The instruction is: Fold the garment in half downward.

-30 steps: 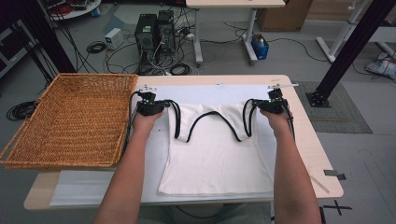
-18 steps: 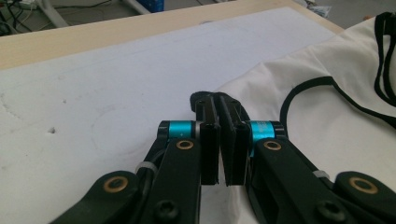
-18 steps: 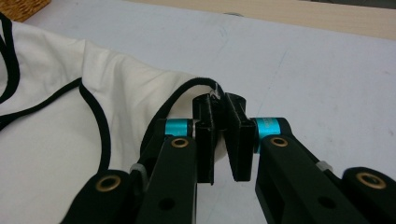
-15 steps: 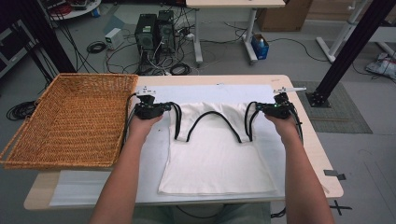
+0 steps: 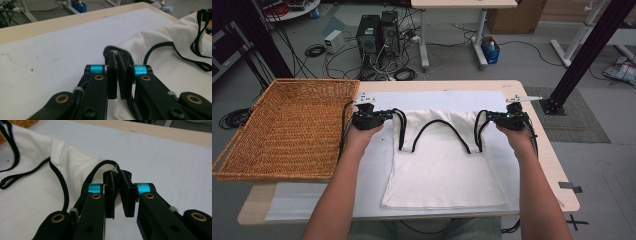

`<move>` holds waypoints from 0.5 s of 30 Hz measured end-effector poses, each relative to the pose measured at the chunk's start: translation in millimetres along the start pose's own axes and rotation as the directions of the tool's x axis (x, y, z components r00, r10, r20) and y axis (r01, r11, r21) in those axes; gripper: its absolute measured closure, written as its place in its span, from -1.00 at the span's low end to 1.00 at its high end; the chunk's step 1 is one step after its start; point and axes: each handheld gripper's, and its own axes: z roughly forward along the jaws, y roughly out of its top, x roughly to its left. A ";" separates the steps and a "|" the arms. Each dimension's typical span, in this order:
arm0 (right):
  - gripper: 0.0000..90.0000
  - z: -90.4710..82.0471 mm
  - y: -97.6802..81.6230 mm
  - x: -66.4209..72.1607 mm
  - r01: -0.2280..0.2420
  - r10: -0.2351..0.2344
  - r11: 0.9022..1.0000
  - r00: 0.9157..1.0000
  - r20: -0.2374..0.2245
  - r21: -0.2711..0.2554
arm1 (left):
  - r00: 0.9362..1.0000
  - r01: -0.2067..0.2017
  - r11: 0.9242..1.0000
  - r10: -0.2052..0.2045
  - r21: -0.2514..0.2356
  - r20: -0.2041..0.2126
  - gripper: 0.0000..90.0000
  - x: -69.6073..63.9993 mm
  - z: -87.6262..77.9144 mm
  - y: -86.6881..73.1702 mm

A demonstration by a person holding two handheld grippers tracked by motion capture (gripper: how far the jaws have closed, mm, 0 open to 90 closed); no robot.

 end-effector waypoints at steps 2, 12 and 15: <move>0.88 -6.5 0.3 4.2 0.012 -0.012 1.000 1.000 -0.004 -0.015 | 1.000 0.002 1.000 -0.002 -0.013 0.000 0.92 -1.2 -7.5 -0.4; 0.88 -46.6 -7.5 33.0 0.058 -0.059 0.997 0.998 -0.009 -0.057 | 1.000 -0.002 1.000 0.002 -0.026 -0.004 0.96 -23.6 -38.5 -7.5; 0.88 -39.6 -8.6 26.3 0.042 -0.042 0.998 0.999 0.004 -0.045 | 0.998 0.069 0.998 -0.069 0.015 -0.016 0.43 -21.9 -19.4 -7.7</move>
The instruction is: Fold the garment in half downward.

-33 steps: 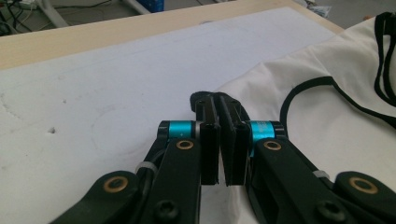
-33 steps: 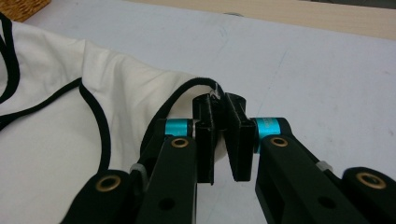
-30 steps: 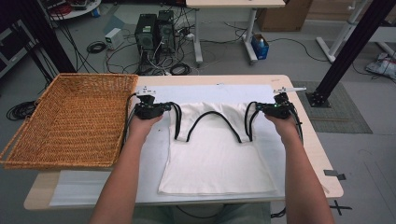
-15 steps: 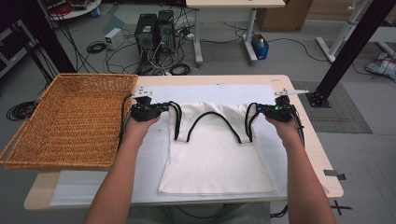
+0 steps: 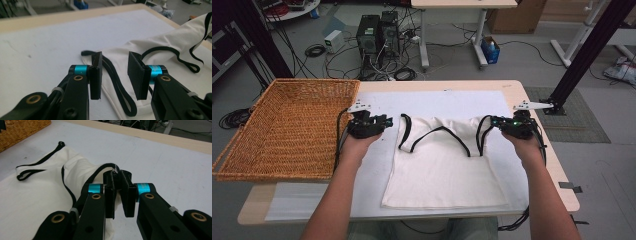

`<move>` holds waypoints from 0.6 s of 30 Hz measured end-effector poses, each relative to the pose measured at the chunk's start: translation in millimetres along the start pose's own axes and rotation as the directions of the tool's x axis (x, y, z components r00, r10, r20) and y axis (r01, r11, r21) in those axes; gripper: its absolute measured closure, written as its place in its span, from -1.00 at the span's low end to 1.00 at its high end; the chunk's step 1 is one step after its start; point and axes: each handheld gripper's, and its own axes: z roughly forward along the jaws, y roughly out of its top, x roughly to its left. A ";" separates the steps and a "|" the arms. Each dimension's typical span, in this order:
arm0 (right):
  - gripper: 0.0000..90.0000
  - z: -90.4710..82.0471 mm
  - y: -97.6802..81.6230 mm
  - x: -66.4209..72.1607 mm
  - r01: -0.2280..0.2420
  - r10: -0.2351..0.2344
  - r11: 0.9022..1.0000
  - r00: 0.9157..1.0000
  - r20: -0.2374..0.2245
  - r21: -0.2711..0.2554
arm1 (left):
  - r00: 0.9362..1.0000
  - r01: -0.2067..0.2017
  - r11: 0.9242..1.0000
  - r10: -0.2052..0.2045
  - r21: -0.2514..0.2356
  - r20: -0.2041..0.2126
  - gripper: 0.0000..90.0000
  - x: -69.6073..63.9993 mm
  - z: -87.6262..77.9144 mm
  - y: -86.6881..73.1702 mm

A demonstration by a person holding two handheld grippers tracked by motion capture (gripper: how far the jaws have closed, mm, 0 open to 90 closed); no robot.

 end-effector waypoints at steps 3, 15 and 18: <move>0.88 10.0 0.7 -5.0 -0.009 0.009 1.000 1.000 0.012 0.015 | 0.998 0.046 0.997 -0.043 0.061 -0.043 0.17 10.5 31.3 -1.3; 0.88 41.4 -5.5 -26.2 -0.045 0.043 0.997 0.998 0.038 0.054 | 0.985 -0.044 0.969 0.083 0.244 -0.153 0.02 37.4 133.0 7.1; 0.88 45.2 -6.9 -29.7 -0.049 0.047 0.997 0.998 0.042 0.062 | 0.987 -0.082 0.966 0.112 0.244 -0.113 0.83 34.5 131.9 5.2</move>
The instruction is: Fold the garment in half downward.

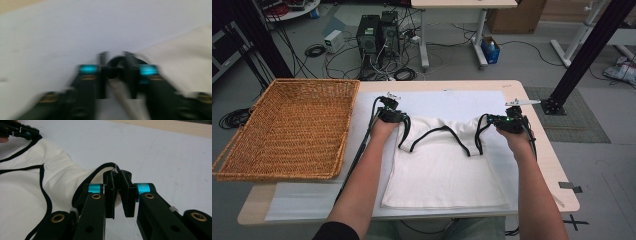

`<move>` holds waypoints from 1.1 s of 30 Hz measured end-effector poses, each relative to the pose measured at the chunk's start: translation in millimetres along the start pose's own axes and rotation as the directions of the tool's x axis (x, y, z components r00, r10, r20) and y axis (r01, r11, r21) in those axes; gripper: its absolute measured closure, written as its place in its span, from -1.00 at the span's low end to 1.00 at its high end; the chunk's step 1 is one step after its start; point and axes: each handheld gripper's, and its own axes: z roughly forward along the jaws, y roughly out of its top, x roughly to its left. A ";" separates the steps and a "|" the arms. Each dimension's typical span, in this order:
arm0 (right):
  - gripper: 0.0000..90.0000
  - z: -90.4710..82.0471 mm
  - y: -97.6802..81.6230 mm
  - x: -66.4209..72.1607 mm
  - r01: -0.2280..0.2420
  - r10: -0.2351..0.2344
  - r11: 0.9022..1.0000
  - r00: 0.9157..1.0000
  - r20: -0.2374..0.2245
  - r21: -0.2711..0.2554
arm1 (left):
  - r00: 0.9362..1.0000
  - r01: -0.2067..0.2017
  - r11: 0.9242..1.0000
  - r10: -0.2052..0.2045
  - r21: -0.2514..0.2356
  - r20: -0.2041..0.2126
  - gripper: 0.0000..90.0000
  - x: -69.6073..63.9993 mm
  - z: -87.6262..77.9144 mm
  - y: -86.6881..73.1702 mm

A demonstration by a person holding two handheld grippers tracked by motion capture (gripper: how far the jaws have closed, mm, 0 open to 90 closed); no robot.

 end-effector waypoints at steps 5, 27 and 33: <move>0.88 6.5 -2.7 -1.9 -0.013 0.013 1.000 1.000 -0.008 0.020 | 0.997 -0.061 0.998 0.062 -0.014 0.055 0.87 1.5 -18.0 -1.7; 0.88 15.2 12.7 6.0 -0.050 0.050 0.998 0.999 0.007 -0.044 | 0.998 0.018 0.976 -0.003 -0.217 0.069 0.86 3.9 -86.0 -2.4; 0.88 16.0 11.9 7.8 -0.063 0.064 0.998 0.997 0.053 -0.029 | 0.998 0.016 0.977 -0.004 -0.213 0.059 0.86 3.9 -87.4 -3.8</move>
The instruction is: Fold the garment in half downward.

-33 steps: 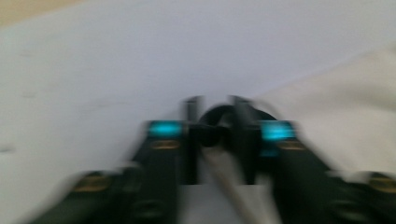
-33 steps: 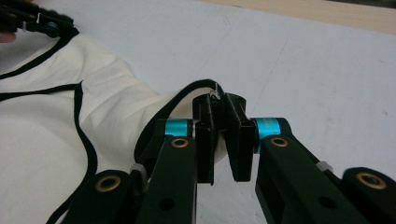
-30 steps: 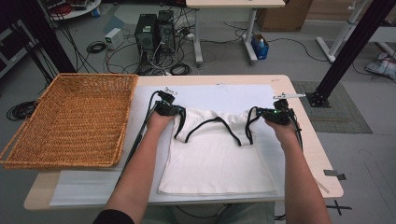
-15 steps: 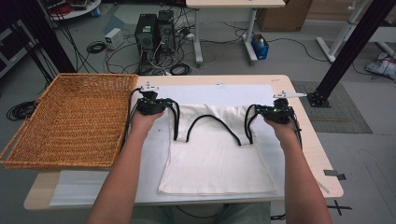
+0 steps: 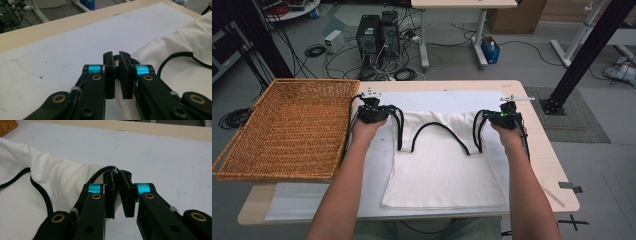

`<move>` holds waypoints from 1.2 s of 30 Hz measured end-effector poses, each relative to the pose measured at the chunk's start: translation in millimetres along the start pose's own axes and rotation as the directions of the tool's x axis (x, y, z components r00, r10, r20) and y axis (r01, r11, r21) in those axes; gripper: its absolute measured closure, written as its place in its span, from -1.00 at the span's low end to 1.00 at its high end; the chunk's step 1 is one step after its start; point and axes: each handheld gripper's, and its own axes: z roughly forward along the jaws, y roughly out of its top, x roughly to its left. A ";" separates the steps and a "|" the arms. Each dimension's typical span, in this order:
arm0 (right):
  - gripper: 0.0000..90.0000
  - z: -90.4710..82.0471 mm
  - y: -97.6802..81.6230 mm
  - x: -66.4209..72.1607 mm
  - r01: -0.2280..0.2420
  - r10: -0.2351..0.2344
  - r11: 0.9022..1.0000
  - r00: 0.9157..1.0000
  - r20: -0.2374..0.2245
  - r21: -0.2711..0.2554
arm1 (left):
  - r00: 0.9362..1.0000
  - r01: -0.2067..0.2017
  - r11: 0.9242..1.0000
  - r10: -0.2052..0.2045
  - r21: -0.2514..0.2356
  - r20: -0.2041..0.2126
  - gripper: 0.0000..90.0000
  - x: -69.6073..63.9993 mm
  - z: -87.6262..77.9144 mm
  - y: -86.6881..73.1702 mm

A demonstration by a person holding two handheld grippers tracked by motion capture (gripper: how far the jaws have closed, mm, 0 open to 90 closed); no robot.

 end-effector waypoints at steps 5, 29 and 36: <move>0.88 -4.6 1.5 3.4 0.018 -0.018 1.000 1.000 0.015 -0.009 | 1.000 -0.007 1.000 0.007 -0.001 -0.006 0.86 -1.8 -3.1 -1.6; 0.48 -145.6 -74.3 74.9 0.148 -0.157 0.970 0.987 -0.032 -0.193 | 0.996 -0.075 0.985 0.081 -0.157 0.034 0.60 -90.8 -145.0 -79.2; 0.40 -192.2 -124.8 66.1 0.081 -0.079 0.976 0.997 0.015 -0.202 | 0.998 0.005 0.986 0.006 -0.166 0.064 0.17 -88.5 -174.8 -109.0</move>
